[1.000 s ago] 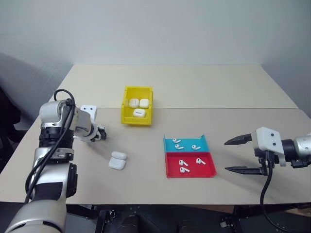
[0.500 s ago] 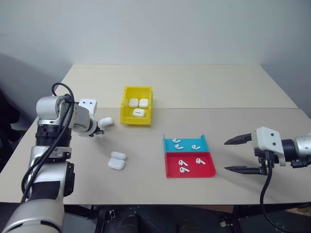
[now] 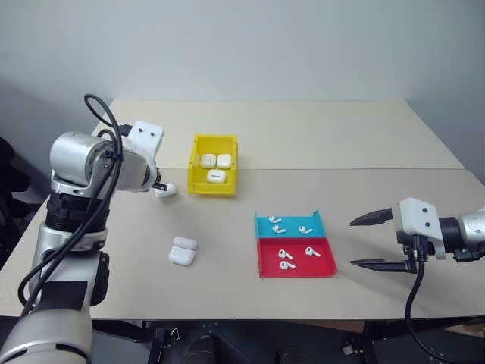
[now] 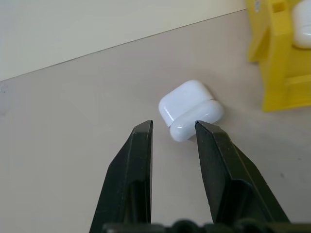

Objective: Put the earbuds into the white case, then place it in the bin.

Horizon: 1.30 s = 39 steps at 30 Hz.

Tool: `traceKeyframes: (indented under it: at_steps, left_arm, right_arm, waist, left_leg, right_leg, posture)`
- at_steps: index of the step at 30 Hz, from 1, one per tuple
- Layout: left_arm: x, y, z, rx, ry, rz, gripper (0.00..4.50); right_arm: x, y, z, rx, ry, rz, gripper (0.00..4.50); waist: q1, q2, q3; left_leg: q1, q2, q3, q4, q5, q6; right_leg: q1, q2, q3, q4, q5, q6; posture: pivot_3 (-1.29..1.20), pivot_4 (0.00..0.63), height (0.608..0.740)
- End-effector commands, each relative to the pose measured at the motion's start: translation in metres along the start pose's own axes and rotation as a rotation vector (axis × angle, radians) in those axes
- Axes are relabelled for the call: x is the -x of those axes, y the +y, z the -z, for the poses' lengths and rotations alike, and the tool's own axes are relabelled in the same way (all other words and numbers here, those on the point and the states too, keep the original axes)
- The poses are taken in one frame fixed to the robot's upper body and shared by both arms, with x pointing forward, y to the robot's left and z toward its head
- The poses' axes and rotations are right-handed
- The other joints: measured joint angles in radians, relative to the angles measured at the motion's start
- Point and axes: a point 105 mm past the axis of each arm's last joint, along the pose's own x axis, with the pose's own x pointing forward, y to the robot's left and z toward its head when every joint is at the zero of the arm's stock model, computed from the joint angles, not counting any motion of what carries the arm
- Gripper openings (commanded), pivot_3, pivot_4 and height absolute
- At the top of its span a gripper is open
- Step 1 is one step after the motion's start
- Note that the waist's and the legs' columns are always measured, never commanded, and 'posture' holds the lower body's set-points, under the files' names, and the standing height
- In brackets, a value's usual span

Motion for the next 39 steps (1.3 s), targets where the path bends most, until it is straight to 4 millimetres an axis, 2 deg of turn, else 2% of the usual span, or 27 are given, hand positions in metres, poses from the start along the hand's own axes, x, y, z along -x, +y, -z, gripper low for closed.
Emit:
traceKeyframes:
  at_steps: [1,5,7,10,13,16,19,22,29,30,39]
  left_arm:
    - [0.034,-0.025,-0.014,-0.106,-0.141,0.228,1.47]
    - [0.064,-0.036,0.002,-0.223,-0.178,0.401,1.47]
    - [0.067,-0.034,0.014,-0.26,-0.148,0.397,1.47]
    - [0.068,-0.033,0.026,-0.218,-0.097,0.454,1.47]
    - [0.084,-0.043,0.041,-0.259,-0.103,0.529,1.47]
    - [0.102,-0.052,0.066,-0.303,-0.089,0.607,1.47]
    - [0.105,-0.052,0.086,-0.261,-0.039,0.602,1.47]
    - [0.105,-0.046,0.096,-0.17,0.021,0.544,2.05]
    - [0.101,-0.035,0.12,-0.094,0.19,0.506,4.31]
    - [0.101,-0.035,0.121,-0.096,0.201,0.516,4.48]
    - [0.089,-0.032,0.118,-0.018,0.236,0.547,4.48]
  right_arm:
    - [0.008,-0.005,-0.009,0.042,0.007,0.034,4.5]
    - [0.009,-0.003,-0.007,0.046,0.013,0.036,4.5]
    - [0.01,-0.001,-0.007,0.044,0.012,0.037,4.5]
    - [0.01,0.001,-0.005,0.032,0.015,0.036,4.5]
    - [0.009,0.003,-0.003,0.03,0.02,0.021,4.5]
    - [0.007,0.001,-0.003,0.032,0.016,0.017,4.5]
    - [0.005,0.0,-0.002,0.037,0.015,0.01,4.5]
    - [0.003,-0.001,-0.005,0.044,0.004,0.006,4.5]
    - [-0.004,0.001,-0.002,0.036,-0.002,0.005,4.5]
    - [-0.005,0.001,-0.002,0.037,-0.004,0.006,4.5]
    - [-0.01,0.007,-0.007,0.036,-0.029,0.049,4.5]
  waist:
    - [-0.001,0.0,0.0]
    - [-0.003,0.0,0.0]
    - [-0.002,0.0,0.0]
    - [0.002,0.0,0.0]
    - [0.002,0.0,0.0]
    - [-0.003,0.0,0.0]
    - [-0.004,0.0,0.0]
    - [0.0,0.0,0.0]
    - [0.006,0.0,0.0]
    - [0.005,0.0,0.0]
    - [0.004,0.0,0.0]
  left_leg:
    - [0.0,0.0,0.0,0.0,0.0,0.0]
    - [-0.001,0.001,0.001,0.0,0.001,-0.001]
    - [0.0,0.001,0.001,0.0,0.0,0.0]
    - [0.001,0.001,0.001,0.0,-0.001,0.002]
    - [0.001,0.001,0.0,0.0,-0.002,0.004]
    - [0.001,0.001,0.001,0.0,-0.003,0.004]
    - [0.003,0.003,0.002,0.0,-0.003,0.005]
    - [0.007,0.004,0.006,0.0,-0.003,0.005]
    - [0.009,0.004,0.014,-0.001,-0.004,0.007]
    - [0.009,0.004,0.014,-0.001,-0.004,0.007]
    - [0.009,0.005,0.016,-0.002,-0.005,0.007]
  right_leg:
    - [0.0,0.0,0.0,0.0,0.0,0.0]
    - [-0.001,0.0,0.0,-0.001,0.0,0.0]
    - [-0.001,0.0,0.001,-0.001,0.0,0.0]
    - [0.001,0.0,0.001,0.0,0.0,0.0]
    - [0.001,0.0,0.001,0.001,0.0,0.0]
    - [0.0,0.0,0.002,0.0,0.0,0.0]
    - [0.0,0.001,0.006,0.001,0.0,0.0]
    - [0.001,0.001,0.008,0.002,0.0,0.0]
    - [0.001,0.001,0.012,0.002,0.0,0.0]
    - [0.001,0.001,0.012,0.002,0.0,0.0]
    - [0.001,0.002,0.013,0.001,0.0,0.0]
  posture:
    - [0.0,0.15,0.74]
    - [0.0,0.15,0.74]
    - [0.0,0.15,0.74]
    - [0.0,0.15,0.74]
    - [0.0,0.15,0.74]
    - [0.0,0.15,0.74]
    - [0.0,0.15,0.74]
    - [0.0,0.15,0.74]
    - [0.0,0.15,0.74]
    - [0.0,0.15,0.74]
    - [0.0,0.15,0.74]
